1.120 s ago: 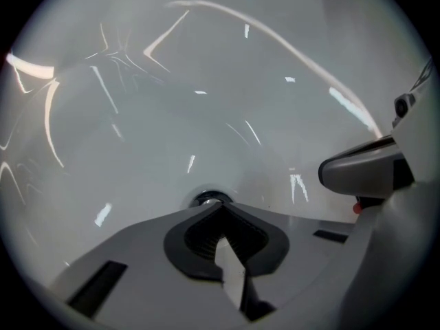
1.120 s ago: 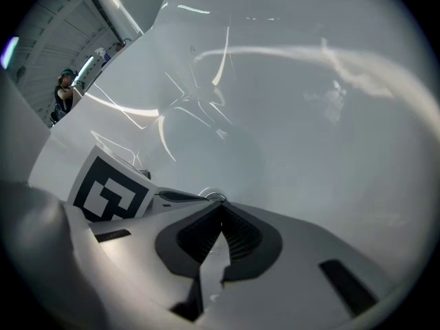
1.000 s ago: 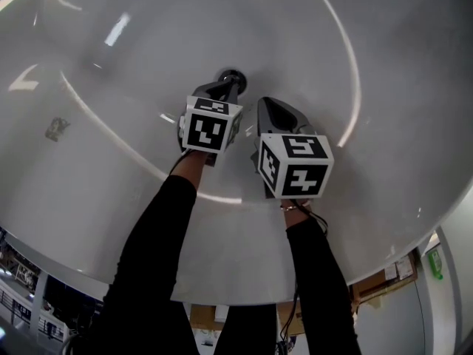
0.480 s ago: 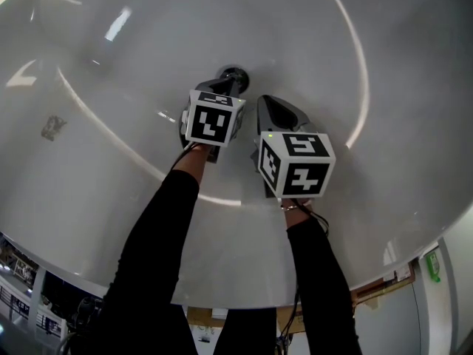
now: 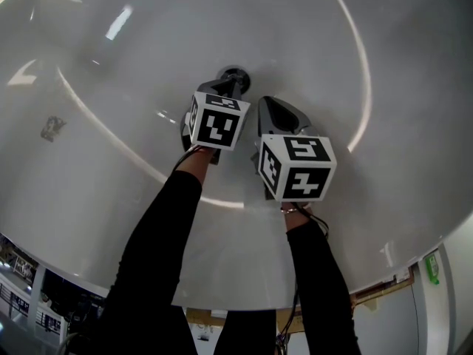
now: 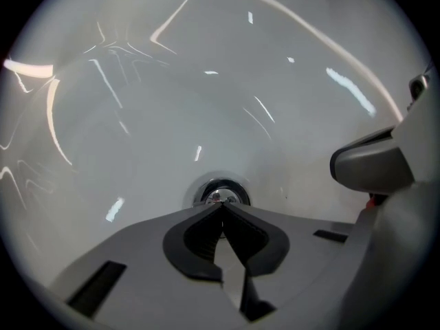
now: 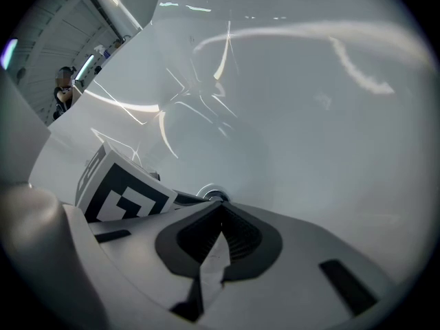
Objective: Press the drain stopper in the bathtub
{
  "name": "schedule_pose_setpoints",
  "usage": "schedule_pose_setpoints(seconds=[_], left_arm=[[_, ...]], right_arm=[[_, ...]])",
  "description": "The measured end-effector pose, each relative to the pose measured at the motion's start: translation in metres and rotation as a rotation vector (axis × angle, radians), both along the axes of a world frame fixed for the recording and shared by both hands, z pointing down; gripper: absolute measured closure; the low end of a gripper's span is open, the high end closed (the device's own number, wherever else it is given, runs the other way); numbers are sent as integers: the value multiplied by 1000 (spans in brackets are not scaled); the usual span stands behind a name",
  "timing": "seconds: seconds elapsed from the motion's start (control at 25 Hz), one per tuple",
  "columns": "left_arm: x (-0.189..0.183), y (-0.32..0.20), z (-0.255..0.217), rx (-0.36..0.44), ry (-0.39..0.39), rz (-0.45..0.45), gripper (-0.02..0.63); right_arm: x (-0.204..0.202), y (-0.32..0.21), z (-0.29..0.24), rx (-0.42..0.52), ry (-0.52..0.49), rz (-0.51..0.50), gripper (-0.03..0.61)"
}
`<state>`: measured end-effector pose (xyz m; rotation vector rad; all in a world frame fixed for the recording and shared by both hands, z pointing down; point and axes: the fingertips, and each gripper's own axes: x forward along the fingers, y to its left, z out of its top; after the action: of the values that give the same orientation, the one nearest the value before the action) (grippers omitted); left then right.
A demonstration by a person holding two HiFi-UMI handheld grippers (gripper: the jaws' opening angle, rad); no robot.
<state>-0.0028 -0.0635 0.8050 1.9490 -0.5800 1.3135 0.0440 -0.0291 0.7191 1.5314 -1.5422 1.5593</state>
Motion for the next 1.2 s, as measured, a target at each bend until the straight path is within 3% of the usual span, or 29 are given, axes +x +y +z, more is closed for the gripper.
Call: schedule_pose_setpoints(seconds=[0.44, 0.76, 1.2], left_arm=[[2, 0, 1, -1, -47, 35, 607], [0, 1, -11, 12, -10, 16, 607], [-5, -2, -16, -19, -17, -8, 607]], right_arm=[[7, -1, -3, -8, 11, 3, 577], [10, -3, -11, -1, 25, 14, 577], [3, -8, -23, 13, 33, -7, 577]])
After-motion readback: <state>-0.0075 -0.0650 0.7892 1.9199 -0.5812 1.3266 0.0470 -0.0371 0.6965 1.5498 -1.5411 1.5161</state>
